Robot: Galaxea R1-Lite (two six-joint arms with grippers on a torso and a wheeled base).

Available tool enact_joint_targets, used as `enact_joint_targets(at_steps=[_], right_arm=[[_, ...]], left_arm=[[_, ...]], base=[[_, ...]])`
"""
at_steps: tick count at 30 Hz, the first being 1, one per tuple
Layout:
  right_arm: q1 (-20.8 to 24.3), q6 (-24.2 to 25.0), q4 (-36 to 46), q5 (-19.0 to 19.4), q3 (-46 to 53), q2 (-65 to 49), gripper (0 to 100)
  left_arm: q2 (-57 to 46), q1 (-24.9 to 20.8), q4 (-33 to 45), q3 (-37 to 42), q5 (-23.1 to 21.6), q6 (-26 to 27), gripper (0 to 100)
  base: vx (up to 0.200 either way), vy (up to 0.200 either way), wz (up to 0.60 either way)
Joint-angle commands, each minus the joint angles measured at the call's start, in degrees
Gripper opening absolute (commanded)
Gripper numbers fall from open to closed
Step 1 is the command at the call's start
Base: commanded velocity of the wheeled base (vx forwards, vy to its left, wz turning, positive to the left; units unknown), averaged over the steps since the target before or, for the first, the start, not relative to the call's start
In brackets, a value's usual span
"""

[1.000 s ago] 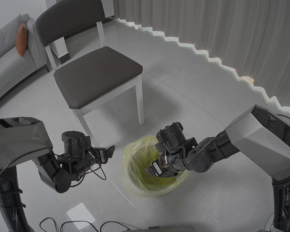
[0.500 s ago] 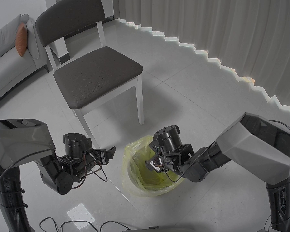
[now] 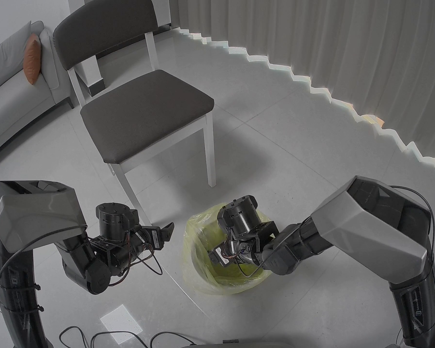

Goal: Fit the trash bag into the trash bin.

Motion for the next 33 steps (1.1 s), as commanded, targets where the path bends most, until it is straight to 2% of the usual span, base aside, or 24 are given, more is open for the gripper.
enact_joint_targets(at_steps=[1, 3, 4, 7, 11, 13, 15, 17, 21, 27, 33], right_arm=[[0.2, 28.1, 47.2, 15.8, -24.6, -1.2, 100], [0.1, 26.0, 45.4, 7.3, -25.5, 0.4, 100], [0.0, 24.5, 44.0, 4.8, -25.5, 0.4, 100], [-0.1, 22.8, 41.7, 5.8, -26.2, -2.6, 100], [0.0, 23.8, 43.0, 10.1, -24.5, -5.5, 100], [0.3, 23.7, 43.2, 9.3, -21.8, -4.1, 100], [1.0, 22.9, 42.2, 4.9, -18.2, -0.9, 100], [1.4, 22.6, 40.0, 3.5, -18.9, -1.2, 100], [0.8, 22.3, 39.9, 5.4, -22.7, -4.1, 100], [-0.1, 21.8, 41.1, 4.7, -21.5, -3.8, 100], [-3.2, 21.6, 40.3, 4.7, -19.5, -7.5, 100]], left_arm=[[0.3, -0.4, -0.5, 0.5, 0.0, -0.1, 100], [0.0, -0.3, -0.5, 0.8, 0.1, -0.1, 100], [-0.3, -0.1, -0.5, 0.9, 0.1, -0.1, 100], [-1.0, 0.3, -0.5, 1.3, 0.0, -0.1, 100], [-1.1, 0.5, -0.6, 2.3, -0.3, -0.2, 100], [-0.5, 0.5, -0.8, 2.4, -0.3, -0.5, 100], [0.2, 0.1, -2.0, 2.3, -0.3, -1.5, 100], [0.2, 0.0, -2.7, 2.3, -0.3, -1.6, 100], [-0.2, 0.0, -2.8, 2.4, -0.4, -1.6, 100], [0.2, 0.2, -2.8, 2.4, -0.4, -1.6, 100], [1.0, -0.3, -2.1, 0.6, -0.4, -1.6, 100]], base=[[0.0, 0.0, 0.0], [0.0, 0.0, 0.0], [0.0, 0.0, 0.0], [0.0, 0.0, 0.0], [0.0, 0.0, 0.0], [0.0, 0.0, 0.0], [0.0, 0.0, 0.0], [0.0, 0.0, 0.0], [0.0, 0.0, 0.0], [0.0, 0.0, 0.0], [0.0, 0.0, 0.0]])
